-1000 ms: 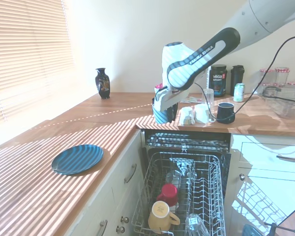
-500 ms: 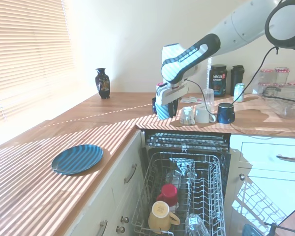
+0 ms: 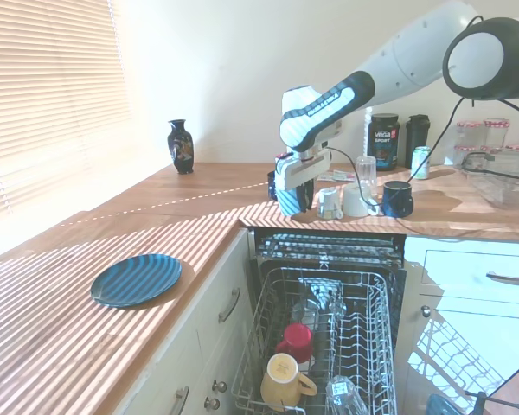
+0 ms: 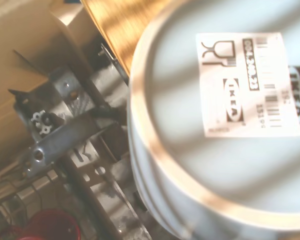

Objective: Remove a mug cup out of the dishwasher

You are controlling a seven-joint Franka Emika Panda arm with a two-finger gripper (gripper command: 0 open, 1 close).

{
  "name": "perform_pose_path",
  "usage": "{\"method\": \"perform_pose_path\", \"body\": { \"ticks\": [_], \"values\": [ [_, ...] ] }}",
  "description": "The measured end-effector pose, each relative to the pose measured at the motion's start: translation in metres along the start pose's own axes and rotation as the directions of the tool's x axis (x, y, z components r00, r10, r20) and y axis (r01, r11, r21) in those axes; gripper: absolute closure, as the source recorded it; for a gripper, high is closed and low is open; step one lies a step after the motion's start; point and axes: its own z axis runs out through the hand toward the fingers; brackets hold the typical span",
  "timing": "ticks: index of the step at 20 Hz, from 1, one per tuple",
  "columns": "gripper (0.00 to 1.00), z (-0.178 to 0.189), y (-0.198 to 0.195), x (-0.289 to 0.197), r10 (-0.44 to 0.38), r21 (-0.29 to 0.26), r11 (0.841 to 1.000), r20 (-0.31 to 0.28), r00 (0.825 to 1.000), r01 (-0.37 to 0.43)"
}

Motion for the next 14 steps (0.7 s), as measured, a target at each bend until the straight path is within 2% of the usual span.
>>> {"method": "perform_pose_path", "body": {
  "ticks": [14],
  "values": [
    [1.0, 0.02, 0.009, 0.06, -0.021, -0.068, 0.997, 0.054, 0.998, 0.024]
  ]
}}
